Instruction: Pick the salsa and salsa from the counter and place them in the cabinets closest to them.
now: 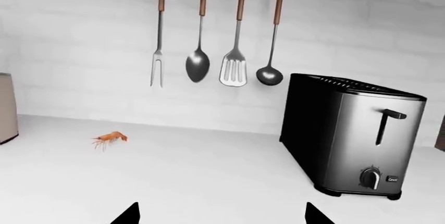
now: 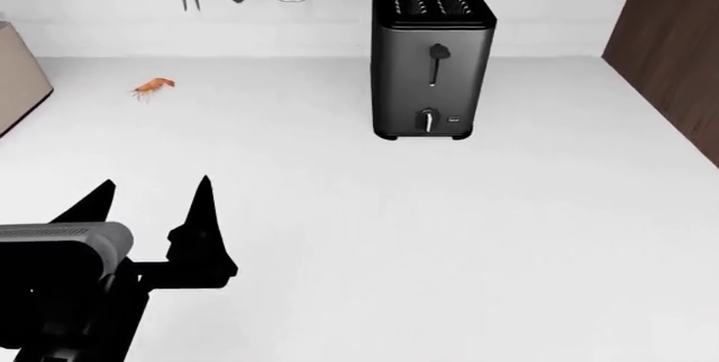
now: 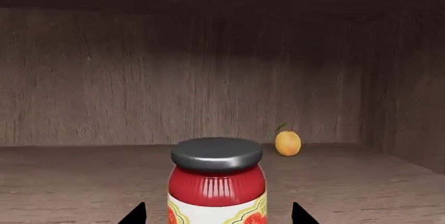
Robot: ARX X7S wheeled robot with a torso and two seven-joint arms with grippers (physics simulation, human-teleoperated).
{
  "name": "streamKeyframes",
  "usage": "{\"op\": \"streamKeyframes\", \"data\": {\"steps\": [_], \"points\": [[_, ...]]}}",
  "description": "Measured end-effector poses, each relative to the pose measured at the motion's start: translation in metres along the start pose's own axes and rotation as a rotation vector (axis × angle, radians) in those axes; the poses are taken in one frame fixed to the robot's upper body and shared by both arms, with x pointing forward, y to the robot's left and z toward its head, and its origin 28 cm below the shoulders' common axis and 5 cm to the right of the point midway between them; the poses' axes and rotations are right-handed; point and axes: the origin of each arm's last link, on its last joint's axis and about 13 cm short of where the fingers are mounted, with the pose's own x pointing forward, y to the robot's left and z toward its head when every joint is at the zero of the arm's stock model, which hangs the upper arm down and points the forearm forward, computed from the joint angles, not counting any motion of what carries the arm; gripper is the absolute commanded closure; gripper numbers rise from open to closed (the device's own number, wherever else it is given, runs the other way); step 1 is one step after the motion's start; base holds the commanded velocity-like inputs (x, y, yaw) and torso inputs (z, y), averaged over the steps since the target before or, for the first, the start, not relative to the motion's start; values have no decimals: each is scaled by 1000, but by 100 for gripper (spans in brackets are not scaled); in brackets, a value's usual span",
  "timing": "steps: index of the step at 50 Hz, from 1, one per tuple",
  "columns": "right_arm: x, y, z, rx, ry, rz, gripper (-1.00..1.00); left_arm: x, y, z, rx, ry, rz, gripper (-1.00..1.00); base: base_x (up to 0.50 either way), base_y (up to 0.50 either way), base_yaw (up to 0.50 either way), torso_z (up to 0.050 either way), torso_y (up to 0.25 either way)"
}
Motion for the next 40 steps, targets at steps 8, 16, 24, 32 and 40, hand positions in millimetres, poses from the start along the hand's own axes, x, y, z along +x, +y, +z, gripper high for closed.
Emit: {"op": "streamKeyframes", "data": {"steps": [8, 16, 24, 32, 40], "points": [[-6, -1, 5, 3, -2, 15, -100, 0, 0, 0, 0, 5, -5, -100, 0, 0, 0, -9, 250], [-24, -6, 15, 4, 18, 60, -100, -2, -2, 3, 6, 7, -14, -100, 0, 0, 0, -9, 250], [-45, -30, 16, 26, 39, 0, -100, -5, -2, 10, 14, -7, -20, -100, 0, 0, 0, -9, 250], [-75, -47, -2, 37, -169, -180, -100, -9, -3, 16, 23, -26, -26, -100, 0, 0, 0, -9, 250], [-142, -43, -52, 48, -214, 91, -100, -12, -4, 20, 32, -40, -35, -100, 0, 0, 0, -9, 250]]}}
